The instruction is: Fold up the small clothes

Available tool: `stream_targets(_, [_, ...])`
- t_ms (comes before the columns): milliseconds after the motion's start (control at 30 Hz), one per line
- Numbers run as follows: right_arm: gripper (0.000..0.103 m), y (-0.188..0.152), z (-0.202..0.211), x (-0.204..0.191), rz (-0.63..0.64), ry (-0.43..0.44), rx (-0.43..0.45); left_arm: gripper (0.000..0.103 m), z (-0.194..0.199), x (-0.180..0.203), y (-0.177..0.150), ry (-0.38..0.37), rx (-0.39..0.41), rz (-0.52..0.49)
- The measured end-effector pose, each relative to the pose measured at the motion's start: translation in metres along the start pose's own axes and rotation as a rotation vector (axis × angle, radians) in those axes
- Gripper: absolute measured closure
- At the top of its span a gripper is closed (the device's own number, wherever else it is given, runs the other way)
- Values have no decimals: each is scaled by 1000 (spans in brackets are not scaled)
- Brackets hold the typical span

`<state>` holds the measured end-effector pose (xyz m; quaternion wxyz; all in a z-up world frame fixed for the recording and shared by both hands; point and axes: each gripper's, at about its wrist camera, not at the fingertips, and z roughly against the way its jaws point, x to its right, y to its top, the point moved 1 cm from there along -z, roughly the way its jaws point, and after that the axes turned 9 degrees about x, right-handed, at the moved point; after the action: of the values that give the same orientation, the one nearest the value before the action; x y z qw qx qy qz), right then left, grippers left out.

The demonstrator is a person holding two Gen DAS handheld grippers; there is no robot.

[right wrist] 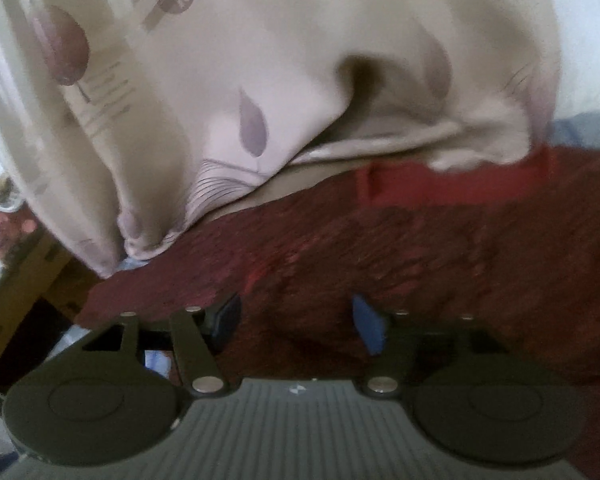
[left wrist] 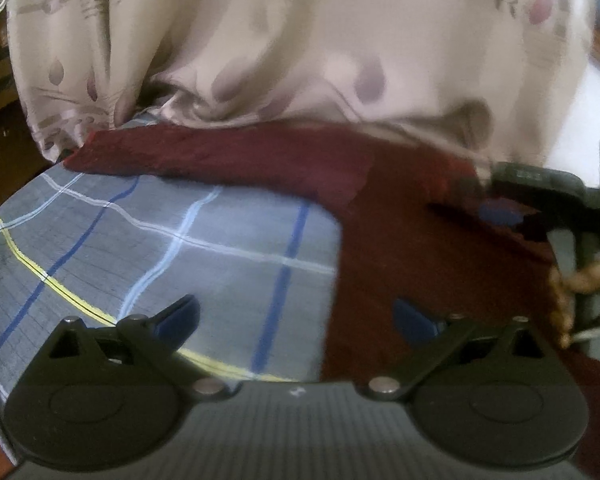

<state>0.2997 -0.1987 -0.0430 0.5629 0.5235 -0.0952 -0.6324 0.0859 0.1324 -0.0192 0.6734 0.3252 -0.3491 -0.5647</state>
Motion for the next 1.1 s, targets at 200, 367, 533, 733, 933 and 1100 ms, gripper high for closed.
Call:
stream_targets(200, [34, -3, 1, -6, 36, -31, 5, 0, -7, -16, 6, 16, -16, 38])
stream_targets(367, [26, -11, -5, -51, 457, -266, 27, 0, -6, -17, 4, 13, -13, 30])
stream_targets(533, [36, -41, -33, -71, 752, -330, -65, 0, -9, -16, 2, 16, -22, 19])
stream_targets(733, [83, -29, -37, -57, 649, -340, -42, 0, -11, -25, 5, 31, -15, 23])
stream_targets(933, [86, -21, -30, -72, 603, -219, 5, 0, -20, -39, 11, 55, -17, 53])
stream_targets(1100, [85, -29, -50, -81, 609, -188, -58, 0, -31, -49, 22, 49, -18, 63])
